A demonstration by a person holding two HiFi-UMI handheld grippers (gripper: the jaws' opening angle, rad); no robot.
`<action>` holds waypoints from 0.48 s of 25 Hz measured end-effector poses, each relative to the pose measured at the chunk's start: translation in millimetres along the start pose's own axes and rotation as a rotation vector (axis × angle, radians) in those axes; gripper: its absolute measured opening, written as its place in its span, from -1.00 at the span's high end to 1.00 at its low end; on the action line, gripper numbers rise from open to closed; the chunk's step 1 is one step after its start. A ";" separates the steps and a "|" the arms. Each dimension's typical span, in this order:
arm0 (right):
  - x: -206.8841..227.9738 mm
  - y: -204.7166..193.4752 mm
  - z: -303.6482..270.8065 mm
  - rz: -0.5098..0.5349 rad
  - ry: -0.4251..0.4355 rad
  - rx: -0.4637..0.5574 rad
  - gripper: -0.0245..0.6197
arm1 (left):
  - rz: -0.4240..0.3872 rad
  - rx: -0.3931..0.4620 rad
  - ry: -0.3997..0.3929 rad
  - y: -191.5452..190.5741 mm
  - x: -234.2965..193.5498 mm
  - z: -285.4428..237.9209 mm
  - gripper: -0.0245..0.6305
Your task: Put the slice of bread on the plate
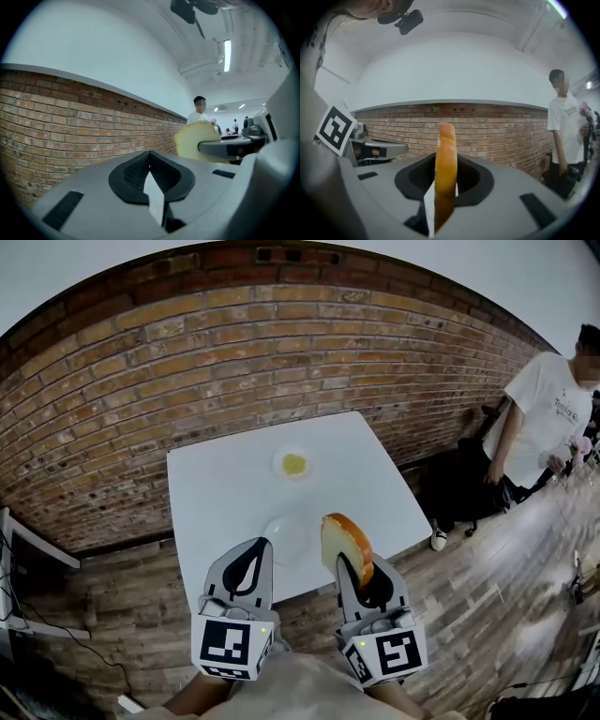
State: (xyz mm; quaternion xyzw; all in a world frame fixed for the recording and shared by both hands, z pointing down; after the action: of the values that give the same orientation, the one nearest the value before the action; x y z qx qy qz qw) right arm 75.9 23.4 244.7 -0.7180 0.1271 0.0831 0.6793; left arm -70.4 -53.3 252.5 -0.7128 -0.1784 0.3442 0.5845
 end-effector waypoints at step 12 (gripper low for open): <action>5.2 -17.0 -53.5 -0.001 0.000 -0.070 0.62 | 0.045 -0.077 -0.023 -11.0 -39.7 -47.4 0.89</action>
State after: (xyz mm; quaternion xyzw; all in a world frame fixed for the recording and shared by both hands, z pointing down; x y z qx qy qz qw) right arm 83.1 -29.5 262.9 -0.7413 0.1236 0.0871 0.6539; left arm -63.4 -110.3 278.0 -0.7344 -0.1820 0.3587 0.5467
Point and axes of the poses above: the fingertips, and each gripper's own axes: z backward along the fingers, x to its right, y out of its top, the point moved 5 cm from there along z, backward along the fingers, and after that the axes turned 15 degrees about z, right-handed, at the moved point
